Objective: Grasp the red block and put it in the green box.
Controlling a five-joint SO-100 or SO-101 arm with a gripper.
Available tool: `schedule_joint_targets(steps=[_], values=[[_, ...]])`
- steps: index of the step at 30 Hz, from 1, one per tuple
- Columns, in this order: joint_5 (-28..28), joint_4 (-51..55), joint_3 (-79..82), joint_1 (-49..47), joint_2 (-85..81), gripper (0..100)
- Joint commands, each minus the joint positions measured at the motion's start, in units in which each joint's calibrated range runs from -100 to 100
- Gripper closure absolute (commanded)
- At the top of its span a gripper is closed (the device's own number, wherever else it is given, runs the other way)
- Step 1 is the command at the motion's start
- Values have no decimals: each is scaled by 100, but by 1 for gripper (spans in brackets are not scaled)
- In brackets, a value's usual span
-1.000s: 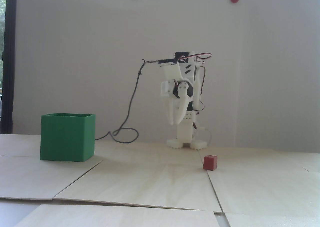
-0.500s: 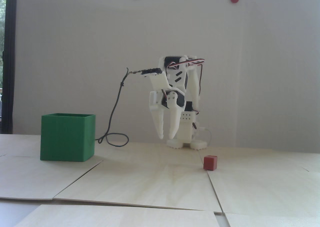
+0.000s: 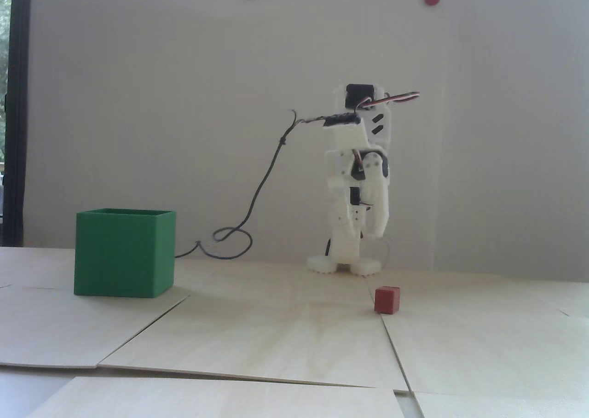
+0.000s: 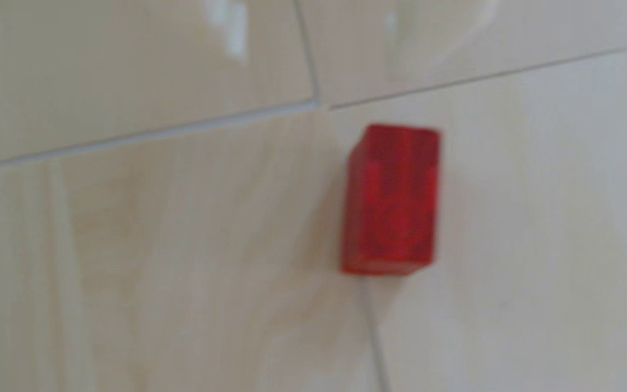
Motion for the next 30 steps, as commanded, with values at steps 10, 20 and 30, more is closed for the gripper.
schedule_joint_targets(steps=[10, 20, 30], values=[[-36, 61, 670, -337, -1000, 87], [-36, 137, -49, -787, -392, 87], [-46, 69, -218, -465, 121, 87]])
